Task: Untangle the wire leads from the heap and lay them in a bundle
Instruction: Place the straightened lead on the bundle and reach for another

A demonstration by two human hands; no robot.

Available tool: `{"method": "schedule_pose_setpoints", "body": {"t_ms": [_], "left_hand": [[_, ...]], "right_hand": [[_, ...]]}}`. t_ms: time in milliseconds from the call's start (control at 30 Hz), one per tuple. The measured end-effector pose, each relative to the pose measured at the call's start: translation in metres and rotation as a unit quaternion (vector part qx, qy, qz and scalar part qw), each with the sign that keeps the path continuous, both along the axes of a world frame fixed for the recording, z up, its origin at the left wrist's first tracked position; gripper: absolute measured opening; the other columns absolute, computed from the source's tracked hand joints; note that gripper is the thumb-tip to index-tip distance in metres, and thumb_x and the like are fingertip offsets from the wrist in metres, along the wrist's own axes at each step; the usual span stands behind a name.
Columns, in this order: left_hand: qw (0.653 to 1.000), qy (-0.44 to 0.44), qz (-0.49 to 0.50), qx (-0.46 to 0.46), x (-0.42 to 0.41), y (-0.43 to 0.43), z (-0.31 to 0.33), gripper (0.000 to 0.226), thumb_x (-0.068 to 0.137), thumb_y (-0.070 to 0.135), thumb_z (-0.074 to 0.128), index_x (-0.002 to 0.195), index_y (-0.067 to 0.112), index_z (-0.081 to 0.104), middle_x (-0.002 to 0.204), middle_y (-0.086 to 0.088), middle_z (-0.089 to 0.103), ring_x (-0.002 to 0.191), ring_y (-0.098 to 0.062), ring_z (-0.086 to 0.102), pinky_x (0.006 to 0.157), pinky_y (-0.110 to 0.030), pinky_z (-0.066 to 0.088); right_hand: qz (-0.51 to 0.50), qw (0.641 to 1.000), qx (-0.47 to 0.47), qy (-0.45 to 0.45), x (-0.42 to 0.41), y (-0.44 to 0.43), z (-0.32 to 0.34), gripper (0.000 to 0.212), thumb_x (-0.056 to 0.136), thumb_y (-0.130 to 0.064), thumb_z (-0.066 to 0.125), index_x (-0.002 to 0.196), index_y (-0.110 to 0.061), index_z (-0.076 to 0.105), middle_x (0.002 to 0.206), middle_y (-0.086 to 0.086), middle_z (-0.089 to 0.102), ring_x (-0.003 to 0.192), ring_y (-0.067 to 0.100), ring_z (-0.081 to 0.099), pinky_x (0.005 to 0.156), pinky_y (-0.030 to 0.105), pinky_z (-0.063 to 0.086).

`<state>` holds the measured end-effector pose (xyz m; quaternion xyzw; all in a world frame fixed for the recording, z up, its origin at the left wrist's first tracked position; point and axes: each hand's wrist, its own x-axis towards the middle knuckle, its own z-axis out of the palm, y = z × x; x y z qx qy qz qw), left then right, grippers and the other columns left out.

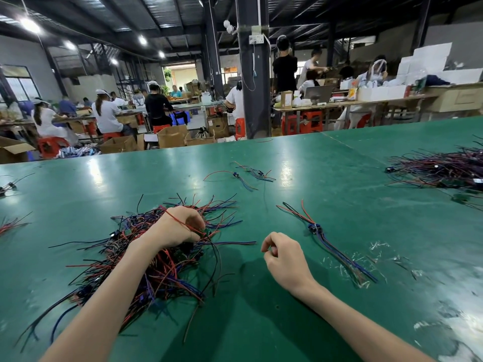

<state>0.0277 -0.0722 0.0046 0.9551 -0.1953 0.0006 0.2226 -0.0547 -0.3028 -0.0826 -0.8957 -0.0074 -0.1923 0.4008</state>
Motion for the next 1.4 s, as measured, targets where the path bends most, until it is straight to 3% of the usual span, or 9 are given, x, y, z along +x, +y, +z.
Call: {"method": "schedule_pose_setpoints", "body": {"t_ms": [100,333,733,933,1033,1100,1200,1300,1400], "left_hand": [[0.999,-0.009,0.0,-0.038,-0.002,0.002,0.002,0.022,0.068,0.003,0.081,0.081,0.019,0.072,0.077,0.006,0.07,0.07,-0.003,0.063,0.065,-0.006,0.045],[0.98,-0.175,0.044,-0.089,-0.007,0.005,0.009,0.005,0.075,0.012,0.078,0.078,0.013,0.075,0.076,-0.002,0.065,0.072,-0.015,0.061,0.073,-0.026,0.048],[0.977,-0.198,0.027,-0.075,-0.015,-0.005,0.018,0.008,0.089,0.013,0.064,0.082,0.01,0.065,0.085,-0.005,0.059,0.091,-0.026,0.051,0.08,-0.031,0.037],[0.944,-0.149,-0.019,-0.292,-0.042,-0.041,0.034,0.01,0.096,0.017,0.051,0.087,0.017,0.056,0.097,-0.001,0.066,0.093,-0.014,0.062,0.086,-0.026,0.046],[0.884,-0.06,-0.011,-0.464,-0.061,-0.066,0.031,0.016,0.1,0.015,0.041,0.088,0.013,0.051,0.082,-0.004,0.065,0.071,-0.012,0.062,0.072,-0.023,0.053],[0.814,0.042,0.005,-0.579,-0.071,-0.081,0.021,0.02,0.101,0.013,0.038,0.086,0.007,0.05,0.075,-0.006,0.061,0.055,-0.012,0.053,0.058,-0.024,0.052],[0.645,0.252,0.04,-0.721,-0.076,-0.094,0.005,0.02,0.101,0.015,0.039,0.086,0.005,0.046,0.07,-0.008,0.054,0.045,-0.009,0.04,0.041,-0.019,0.041],[0.48,0.442,0.078,-0.754,-0.078,-0.094,-0.014,0.025,0.101,0.018,0.038,0.086,0.001,0.048,0.065,-0.007,0.053,0.039,-0.008,0.038,0.035,-0.015,0.036],[0.392,0.527,0.088,-0.749,-0.079,-0.093,-0.031,0.031,0.101,0.015,0.036,0.085,-0.005,0.052,0.063,-0.012,0.055,0.035,-0.01,0.039,0.032,-0.015,0.036]], "right_hand": [[0.001,1.0,0.0,-0.003,0.0,0.0,0.0,0.024,0.077,0.003,0.047,0.073,-0.02,0.053,0.063,-0.012,0.04,0.057,0.005,0.039,0.059,0.027,0.031],[-0.001,1.0,0.004,-0.003,0.0,0.0,0.001,0.026,0.077,0.004,0.048,0.072,-0.021,0.053,0.062,-0.012,0.04,0.056,0.005,0.039,0.057,0.025,0.029],[-0.003,1.0,0.008,-0.009,-0.001,0.0,0.001,0.026,0.076,0.005,0.048,0.071,-0.019,0.055,0.06,-0.012,0.039,0.054,0.006,0.039,0.053,0.018,0.029],[-0.001,1.0,0.014,-0.018,-0.002,0.0,0.003,0.027,0.074,0.007,0.049,0.071,-0.019,0.055,0.061,-0.013,0.041,0.055,0.003,0.039,0.058,0.025,0.031],[-0.004,0.999,0.029,-0.028,-0.002,0.0,0.003,0.027,0.075,0.008,0.05,0.07,-0.018,0.055,0.06,-0.013,0.041,0.054,0.003,0.039,0.056,0.021,0.03],[-0.003,0.998,0.047,-0.028,-0.002,-0.001,0.004,0.026,0.075,0.009,0.051,0.07,-0.015,0.057,0.057,-0.012,0.04,0.055,0.003,0.038,0.054,0.016,0.03],[-0.006,0.994,0.113,-0.008,-0.001,-0.004,0.007,0.024,0.074,0.009,0.054,0.068,-0.014,0.058,0.053,-0.007,0.039,0.052,0.007,0.035,0.05,0.017,0.029],[-0.006,0.984,0.175,0.032,0.002,-0.007,0.011,0.022,0.077,0.005,0.06,0.069,-0.015,0.061,0.054,-0.004,0.044,0.052,0.01,0.036,0.05,0.017,0.03],[0.044,0.951,0.296,0.074,0.003,-0.008,0.018,0.018,0.083,0.001,0.061,0.072,-0.014,0.065,0.053,-0.006,0.05,0.051,0.011,0.04,0.049,0.019,0.034]]}}
